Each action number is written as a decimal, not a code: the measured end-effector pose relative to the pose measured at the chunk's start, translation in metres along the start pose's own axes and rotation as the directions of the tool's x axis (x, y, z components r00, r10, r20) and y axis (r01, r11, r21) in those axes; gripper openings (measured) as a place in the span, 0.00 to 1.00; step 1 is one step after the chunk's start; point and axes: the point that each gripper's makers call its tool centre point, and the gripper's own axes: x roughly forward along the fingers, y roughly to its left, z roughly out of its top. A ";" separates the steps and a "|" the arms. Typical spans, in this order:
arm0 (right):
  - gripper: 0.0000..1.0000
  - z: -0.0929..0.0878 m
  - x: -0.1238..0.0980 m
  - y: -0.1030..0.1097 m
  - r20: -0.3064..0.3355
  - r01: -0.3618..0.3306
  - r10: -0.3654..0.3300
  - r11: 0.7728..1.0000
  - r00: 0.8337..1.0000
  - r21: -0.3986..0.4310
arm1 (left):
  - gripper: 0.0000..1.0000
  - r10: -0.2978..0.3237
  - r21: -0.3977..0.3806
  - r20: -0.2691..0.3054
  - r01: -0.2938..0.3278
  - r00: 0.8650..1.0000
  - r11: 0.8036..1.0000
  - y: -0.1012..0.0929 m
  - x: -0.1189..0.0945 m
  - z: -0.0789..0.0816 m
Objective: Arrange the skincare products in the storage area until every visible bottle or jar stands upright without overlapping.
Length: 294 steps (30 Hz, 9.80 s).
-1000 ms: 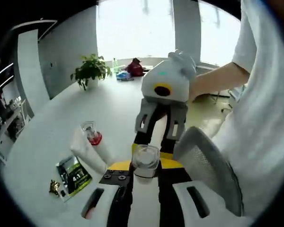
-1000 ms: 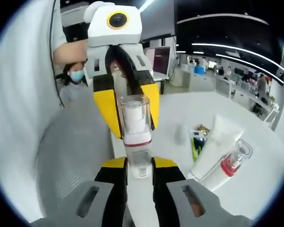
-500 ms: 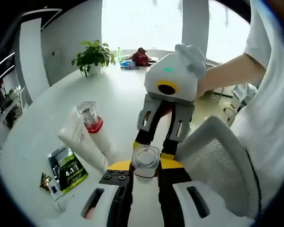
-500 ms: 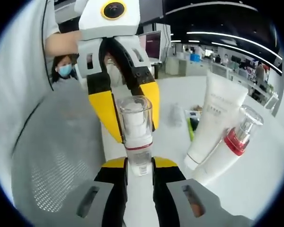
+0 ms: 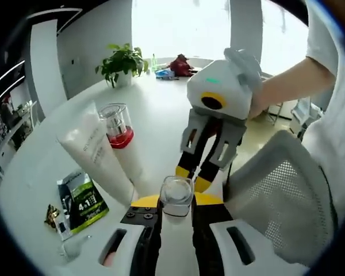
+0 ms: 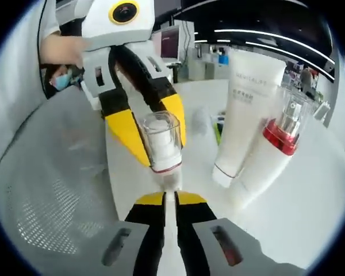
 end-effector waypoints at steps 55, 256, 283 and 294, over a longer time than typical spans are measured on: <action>0.14 -0.019 0.004 0.000 -0.097 0.219 -0.204 0.958 0.974 0.185 | 0.11 0.063 -0.073 -0.138 -0.074 0.988 0.995 0.010 0.020 -0.055; 0.99 0.065 0.004 0.060 -0.108 0.219 -0.195 0.925 0.975 0.311 | 0.99 0.565 -0.684 0.040 -0.390 0.824 0.616 0.015 -0.212 -0.141; 0.85 0.114 0.070 0.032 -0.139 0.147 -0.128 0.980 0.982 0.132 | 0.99 0.579 -0.681 0.025 -0.410 0.815 0.607 0.017 -0.216 -0.146; 0.69 0.122 0.098 0.000 -0.124 0.200 -0.184 0.971 0.975 0.130 | 0.99 0.561 -0.695 0.028 -0.387 0.828 0.606 0.016 -0.213 -0.148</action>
